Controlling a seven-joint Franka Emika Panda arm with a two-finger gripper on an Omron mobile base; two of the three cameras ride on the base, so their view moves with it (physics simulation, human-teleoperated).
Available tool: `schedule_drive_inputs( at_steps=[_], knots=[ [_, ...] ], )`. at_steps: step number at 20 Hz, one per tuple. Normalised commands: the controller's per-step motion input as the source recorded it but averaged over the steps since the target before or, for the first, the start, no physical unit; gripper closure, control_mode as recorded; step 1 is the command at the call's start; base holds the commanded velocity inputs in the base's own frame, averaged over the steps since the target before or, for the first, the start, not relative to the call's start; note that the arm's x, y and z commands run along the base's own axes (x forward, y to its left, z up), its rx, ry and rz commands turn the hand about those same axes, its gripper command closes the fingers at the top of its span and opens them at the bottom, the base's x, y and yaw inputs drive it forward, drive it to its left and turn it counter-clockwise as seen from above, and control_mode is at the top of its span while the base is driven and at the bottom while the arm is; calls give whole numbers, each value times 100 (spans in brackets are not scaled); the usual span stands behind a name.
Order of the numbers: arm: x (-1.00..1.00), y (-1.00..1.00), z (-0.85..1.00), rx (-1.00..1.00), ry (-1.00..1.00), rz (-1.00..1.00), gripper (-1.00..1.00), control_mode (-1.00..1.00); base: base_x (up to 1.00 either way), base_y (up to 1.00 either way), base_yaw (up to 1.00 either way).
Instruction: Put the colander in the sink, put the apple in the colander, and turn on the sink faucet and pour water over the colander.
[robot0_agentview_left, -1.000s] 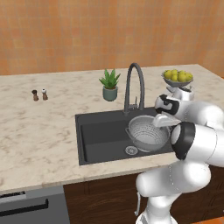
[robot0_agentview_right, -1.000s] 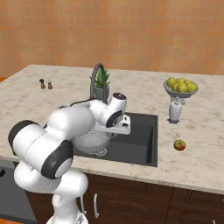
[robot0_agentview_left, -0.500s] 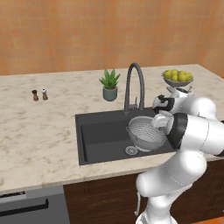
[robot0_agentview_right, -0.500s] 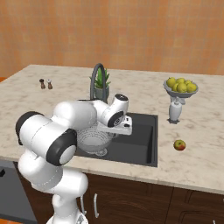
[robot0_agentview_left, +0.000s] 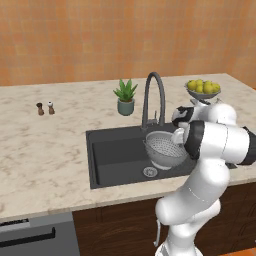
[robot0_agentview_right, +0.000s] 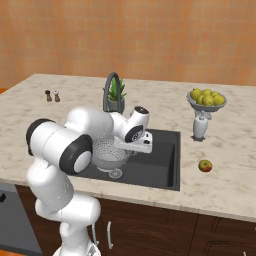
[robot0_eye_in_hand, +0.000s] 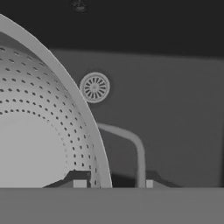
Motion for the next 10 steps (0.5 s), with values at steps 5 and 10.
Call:
schedule_drive_inputs(
  at_steps=[5, 10],
  knots=[
    [8, 16, -3, 0, -1, -6, 100, -100, 0, 0, 0],
    [-4, 15, -30, -3, -8, -7, 100, -100, 0, 0, 0]
  ],
)
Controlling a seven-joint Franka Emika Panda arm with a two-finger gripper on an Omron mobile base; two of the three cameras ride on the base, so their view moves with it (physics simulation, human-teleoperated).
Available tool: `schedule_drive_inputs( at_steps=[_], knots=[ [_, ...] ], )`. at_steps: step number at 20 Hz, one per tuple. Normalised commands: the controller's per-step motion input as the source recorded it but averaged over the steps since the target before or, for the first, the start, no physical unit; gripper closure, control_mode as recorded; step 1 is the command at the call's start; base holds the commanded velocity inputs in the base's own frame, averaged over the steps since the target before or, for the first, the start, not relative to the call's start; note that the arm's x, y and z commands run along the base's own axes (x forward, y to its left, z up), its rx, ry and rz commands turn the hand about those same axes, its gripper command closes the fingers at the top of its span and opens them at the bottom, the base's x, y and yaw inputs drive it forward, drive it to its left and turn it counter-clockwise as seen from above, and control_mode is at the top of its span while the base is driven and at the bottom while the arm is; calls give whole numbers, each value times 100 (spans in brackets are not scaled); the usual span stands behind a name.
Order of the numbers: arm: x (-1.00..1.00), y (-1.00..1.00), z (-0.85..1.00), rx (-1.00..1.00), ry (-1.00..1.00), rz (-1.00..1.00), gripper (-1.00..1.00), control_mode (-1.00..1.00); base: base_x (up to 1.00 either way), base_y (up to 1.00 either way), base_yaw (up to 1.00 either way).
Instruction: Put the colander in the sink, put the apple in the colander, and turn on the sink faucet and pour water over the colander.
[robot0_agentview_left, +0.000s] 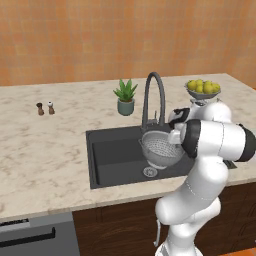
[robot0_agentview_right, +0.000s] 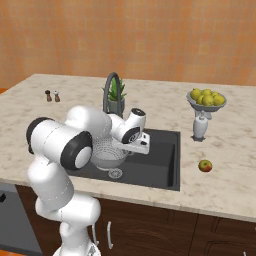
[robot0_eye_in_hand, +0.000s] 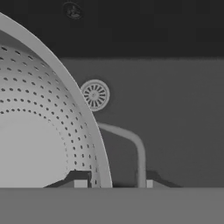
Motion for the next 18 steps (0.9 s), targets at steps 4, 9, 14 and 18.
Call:
schedule_drive_inputs(
  at_steps=[4, 9, 14, 18],
  knots=[
    [0, 0, -38, -8, -3, -7, 100, -100, 0, 0, 0],
    [0, 0, -37, -8, -1, -5, 100, -100, 0, 0, 0],
    [0, -1, -29, -2, 0, -5, 100, -100, 0, 0, 0],
    [0, 0, -29, 0, 0, -3, 100, -100, 0, 0, 0]
  ],
)
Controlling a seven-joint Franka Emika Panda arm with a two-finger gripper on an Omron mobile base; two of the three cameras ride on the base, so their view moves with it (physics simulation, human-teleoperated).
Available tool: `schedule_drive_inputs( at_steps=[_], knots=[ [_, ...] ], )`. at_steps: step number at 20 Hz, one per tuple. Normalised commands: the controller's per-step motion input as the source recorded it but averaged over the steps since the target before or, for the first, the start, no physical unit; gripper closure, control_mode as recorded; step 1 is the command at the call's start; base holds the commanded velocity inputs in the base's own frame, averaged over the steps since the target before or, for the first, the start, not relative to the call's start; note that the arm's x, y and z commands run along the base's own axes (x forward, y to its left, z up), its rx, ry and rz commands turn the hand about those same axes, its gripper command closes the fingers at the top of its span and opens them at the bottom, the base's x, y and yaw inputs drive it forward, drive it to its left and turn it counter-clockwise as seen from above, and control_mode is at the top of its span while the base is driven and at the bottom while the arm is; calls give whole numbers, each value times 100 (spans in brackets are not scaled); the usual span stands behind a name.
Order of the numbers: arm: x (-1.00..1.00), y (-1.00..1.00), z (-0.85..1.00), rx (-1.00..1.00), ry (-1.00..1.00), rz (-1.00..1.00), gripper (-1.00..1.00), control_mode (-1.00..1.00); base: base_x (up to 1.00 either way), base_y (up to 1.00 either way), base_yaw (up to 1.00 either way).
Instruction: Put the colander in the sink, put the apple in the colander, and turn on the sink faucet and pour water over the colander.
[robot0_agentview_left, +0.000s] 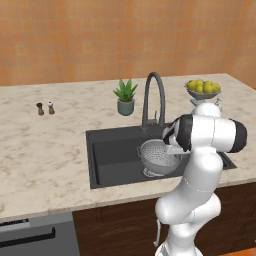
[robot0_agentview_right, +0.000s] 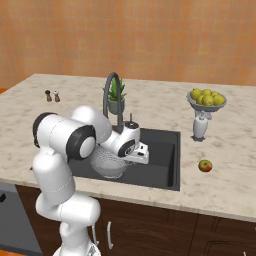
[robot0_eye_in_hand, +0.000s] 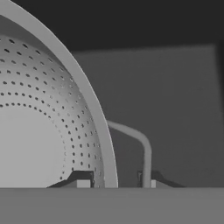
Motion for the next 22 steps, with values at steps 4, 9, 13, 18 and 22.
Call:
schedule_drive_inputs(
  at_steps=[4, 9, 13, 18, 22],
  knots=[
    [5, 0, -24, 0, 0, -3, 100, -100, 0, 0, 0],
    [16, 0, -22, -3, 0, -5, 100, -100, 0, 0, 0],
    [12, 1, -18, -3, 0, -5, 100, -100, 0, 0, 0],
    [13, 5, -18, -1, 1, -4, 100, -100, 0, 0, 0],
    [8, 2, -20, 0, 2, 0, 100, -100, 0, 0, 0]
  ],
)
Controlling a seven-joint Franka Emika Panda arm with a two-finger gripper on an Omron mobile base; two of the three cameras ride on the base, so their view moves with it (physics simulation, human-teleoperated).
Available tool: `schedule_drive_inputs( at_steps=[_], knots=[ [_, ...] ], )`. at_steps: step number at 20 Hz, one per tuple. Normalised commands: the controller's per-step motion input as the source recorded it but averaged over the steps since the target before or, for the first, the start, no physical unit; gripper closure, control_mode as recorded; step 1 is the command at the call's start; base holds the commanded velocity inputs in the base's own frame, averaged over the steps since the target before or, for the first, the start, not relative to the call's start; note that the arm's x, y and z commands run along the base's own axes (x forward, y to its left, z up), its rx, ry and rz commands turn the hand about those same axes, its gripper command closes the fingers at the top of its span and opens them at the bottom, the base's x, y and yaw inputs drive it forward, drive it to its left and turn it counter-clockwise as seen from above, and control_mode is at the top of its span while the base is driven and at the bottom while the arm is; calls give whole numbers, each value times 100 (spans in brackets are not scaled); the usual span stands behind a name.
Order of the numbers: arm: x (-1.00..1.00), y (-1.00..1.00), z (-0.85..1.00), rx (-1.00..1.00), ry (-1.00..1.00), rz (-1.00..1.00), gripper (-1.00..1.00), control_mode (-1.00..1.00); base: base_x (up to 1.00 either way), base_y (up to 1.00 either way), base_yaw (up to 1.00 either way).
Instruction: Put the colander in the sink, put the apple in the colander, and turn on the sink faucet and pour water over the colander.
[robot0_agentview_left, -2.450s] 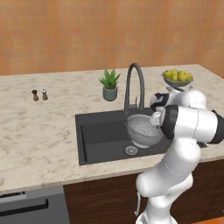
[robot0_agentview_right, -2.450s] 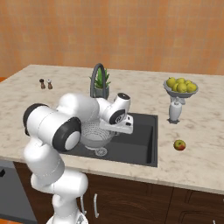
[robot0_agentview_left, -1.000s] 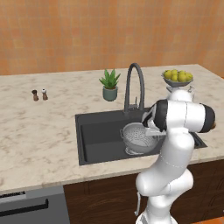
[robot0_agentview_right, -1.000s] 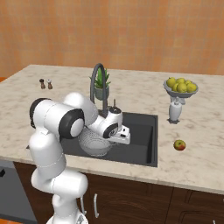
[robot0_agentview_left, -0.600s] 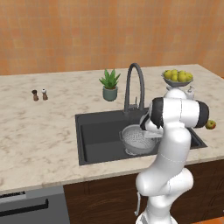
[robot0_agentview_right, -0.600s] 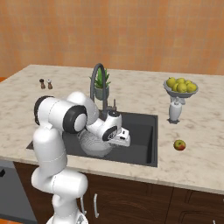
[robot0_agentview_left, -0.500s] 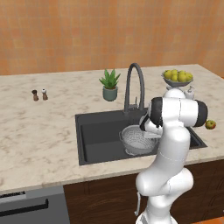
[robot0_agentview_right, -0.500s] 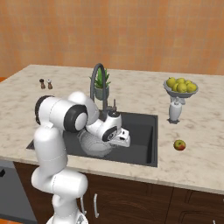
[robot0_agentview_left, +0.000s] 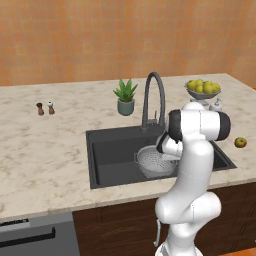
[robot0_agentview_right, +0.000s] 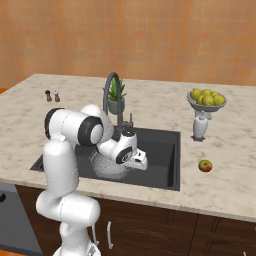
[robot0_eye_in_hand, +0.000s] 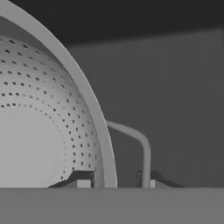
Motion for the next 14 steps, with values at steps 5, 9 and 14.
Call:
schedule_drive_inputs(
  at_steps=[5, 9, 14],
  knots=[
    [9, 0, -20, 0, 1, 0, 100, -100, 0, 0, 0],
    [8, 0, -21, 0, 0, 0, 100, -100, 0, 0, 0],
    [9, 0, -21, 0, 0, 0, 100, -100, 0, 0, 0]
  ],
)
